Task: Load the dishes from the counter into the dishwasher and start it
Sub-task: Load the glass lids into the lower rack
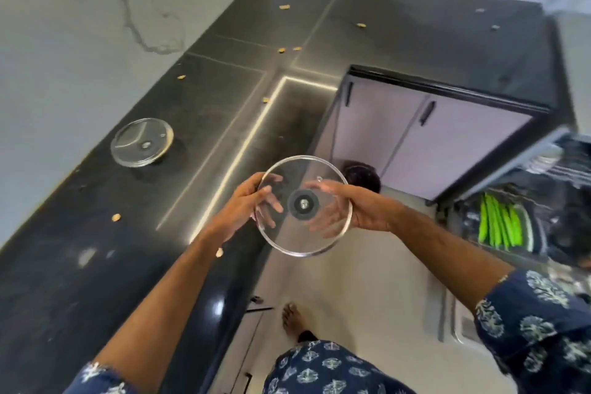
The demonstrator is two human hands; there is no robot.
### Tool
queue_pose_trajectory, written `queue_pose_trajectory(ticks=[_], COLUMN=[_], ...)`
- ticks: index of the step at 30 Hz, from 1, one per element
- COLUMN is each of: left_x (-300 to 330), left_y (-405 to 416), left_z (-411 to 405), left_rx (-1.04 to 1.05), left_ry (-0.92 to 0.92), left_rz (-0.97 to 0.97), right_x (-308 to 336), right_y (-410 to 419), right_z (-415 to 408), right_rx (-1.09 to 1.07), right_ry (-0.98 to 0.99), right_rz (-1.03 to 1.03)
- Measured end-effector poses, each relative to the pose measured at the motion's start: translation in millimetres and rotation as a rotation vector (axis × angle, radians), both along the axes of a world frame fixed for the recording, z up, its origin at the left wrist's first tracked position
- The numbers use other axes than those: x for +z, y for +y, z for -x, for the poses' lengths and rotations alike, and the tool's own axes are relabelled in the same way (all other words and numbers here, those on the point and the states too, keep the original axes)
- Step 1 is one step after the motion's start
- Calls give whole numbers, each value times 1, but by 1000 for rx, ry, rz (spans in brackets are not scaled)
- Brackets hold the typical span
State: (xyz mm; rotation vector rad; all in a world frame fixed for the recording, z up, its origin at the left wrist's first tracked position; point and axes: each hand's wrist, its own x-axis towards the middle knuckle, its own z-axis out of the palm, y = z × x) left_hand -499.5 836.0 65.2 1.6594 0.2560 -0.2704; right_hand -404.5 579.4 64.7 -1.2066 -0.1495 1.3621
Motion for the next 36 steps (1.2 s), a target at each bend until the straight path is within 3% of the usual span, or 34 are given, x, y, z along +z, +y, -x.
queue_pose_trajectory(ticks=[4,9,16,25,36], left_x=[4,-37,-87,-146,-260], left_y=[-118,-283,-474,-629,-744], left_z=[-32,-24,14,-28,-146], left_rx=[-248,-315,-679,-1017,-1079], left_ry=[-21,-78,-150,-160,-64], left_rz=[-8,-127,-466,-599,-681], right_x=[-4,-24,-35,-80,-177], right_y=[-128,-283,-460,-594,-697], right_z=[41,126,215,194,45], right_rx=[-176,-578,-1012,-1087,-772], right_ry=[-5,-55,-105,-118,-239], right_rz=[-6,66,464,734,1088])
